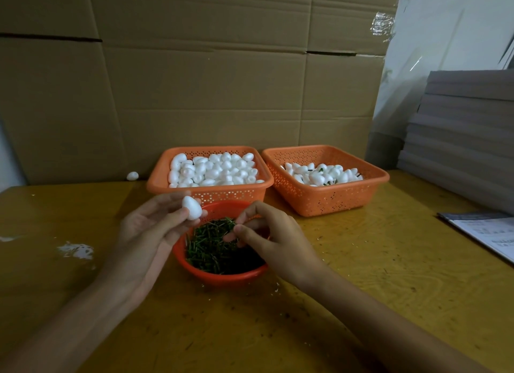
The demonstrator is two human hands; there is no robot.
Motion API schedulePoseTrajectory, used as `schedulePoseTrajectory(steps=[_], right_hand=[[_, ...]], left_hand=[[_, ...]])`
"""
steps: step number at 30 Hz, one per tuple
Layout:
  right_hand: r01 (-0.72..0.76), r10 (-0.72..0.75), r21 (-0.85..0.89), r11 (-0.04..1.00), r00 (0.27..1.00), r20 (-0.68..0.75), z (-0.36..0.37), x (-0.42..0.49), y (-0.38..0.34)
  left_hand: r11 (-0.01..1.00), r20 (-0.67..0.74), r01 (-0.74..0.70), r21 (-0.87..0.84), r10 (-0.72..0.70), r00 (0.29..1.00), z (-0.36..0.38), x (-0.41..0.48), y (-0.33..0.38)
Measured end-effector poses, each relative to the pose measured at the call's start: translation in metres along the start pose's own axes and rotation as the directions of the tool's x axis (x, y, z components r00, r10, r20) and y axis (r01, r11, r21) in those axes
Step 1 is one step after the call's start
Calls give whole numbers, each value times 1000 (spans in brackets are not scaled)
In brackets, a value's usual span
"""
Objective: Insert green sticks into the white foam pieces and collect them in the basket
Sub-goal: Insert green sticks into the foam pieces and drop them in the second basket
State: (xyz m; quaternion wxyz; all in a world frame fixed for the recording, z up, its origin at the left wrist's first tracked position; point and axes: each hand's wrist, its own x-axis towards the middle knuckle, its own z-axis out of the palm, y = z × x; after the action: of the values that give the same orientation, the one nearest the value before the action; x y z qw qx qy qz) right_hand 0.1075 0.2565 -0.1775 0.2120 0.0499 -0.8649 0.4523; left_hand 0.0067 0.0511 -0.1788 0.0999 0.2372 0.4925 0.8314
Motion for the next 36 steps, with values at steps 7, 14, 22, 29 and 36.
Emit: schedulePoseTrajectory(steps=[7,14,22,29,36], right_hand=[[-4,4,6,1000,1000,0,-1,0,0],[-2,2,-6,1000,1000,0,-1,0,-1],[1,-1,-27,1000,1000,-1,-1,0,0],[29,-30,-25,999,999,-39,-2,-1,-3],[85,-87,-58,995,996,-31,0,-4,-5]], left_hand=[[1000,36,1,7,-1,999,-1,-3,1],[995,71,-47,92,40,997,-1,-5,0],[974,71,-64,219,50,996,3,-10,1],[975,26,-61,214,56,998,9,-10,2],[984,-7,-47,170,49,999,8,-9,1]])
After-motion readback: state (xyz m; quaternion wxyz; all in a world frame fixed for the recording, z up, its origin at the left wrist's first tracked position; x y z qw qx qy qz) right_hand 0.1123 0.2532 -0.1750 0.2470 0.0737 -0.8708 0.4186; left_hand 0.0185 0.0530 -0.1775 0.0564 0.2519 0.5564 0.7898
